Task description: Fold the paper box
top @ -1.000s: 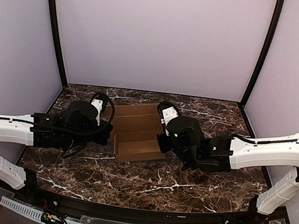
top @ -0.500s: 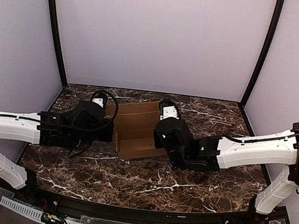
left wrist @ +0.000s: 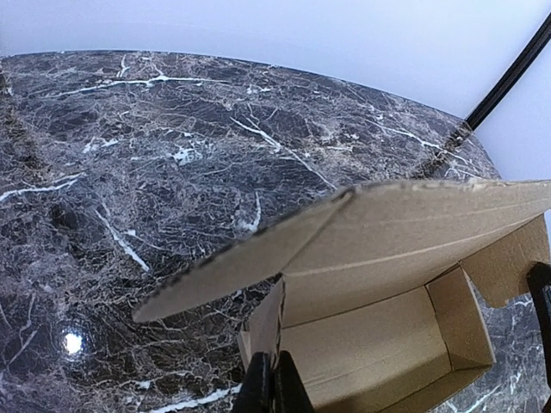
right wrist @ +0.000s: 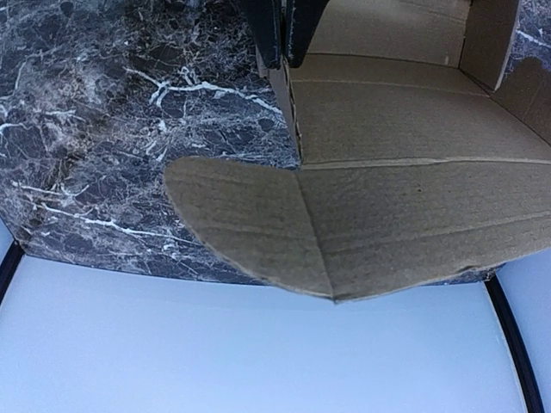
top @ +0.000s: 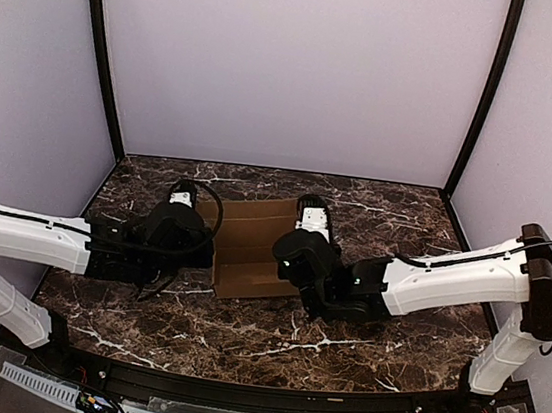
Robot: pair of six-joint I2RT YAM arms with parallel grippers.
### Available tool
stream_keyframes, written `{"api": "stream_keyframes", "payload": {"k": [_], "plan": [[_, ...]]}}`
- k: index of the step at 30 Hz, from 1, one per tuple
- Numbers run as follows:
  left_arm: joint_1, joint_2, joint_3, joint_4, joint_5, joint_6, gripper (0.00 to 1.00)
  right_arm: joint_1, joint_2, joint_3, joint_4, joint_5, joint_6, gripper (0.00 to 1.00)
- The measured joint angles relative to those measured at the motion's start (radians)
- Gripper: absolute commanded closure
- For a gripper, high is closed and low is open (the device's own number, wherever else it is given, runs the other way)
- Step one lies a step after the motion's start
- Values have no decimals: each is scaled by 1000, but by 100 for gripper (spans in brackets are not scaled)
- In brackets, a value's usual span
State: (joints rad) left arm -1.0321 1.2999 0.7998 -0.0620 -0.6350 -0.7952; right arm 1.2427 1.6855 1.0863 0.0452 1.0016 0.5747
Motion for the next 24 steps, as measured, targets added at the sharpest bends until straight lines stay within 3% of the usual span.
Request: {"api": "stream_keyframes", "payload": {"k": [11,24], "plan": [[-30,85,-120,157,-18,-40,99,17,92,-46,-57,9,225,100],[-61,142,-122,245,-55,-95,99,22,103,-61,-81,32,385,100]]}}
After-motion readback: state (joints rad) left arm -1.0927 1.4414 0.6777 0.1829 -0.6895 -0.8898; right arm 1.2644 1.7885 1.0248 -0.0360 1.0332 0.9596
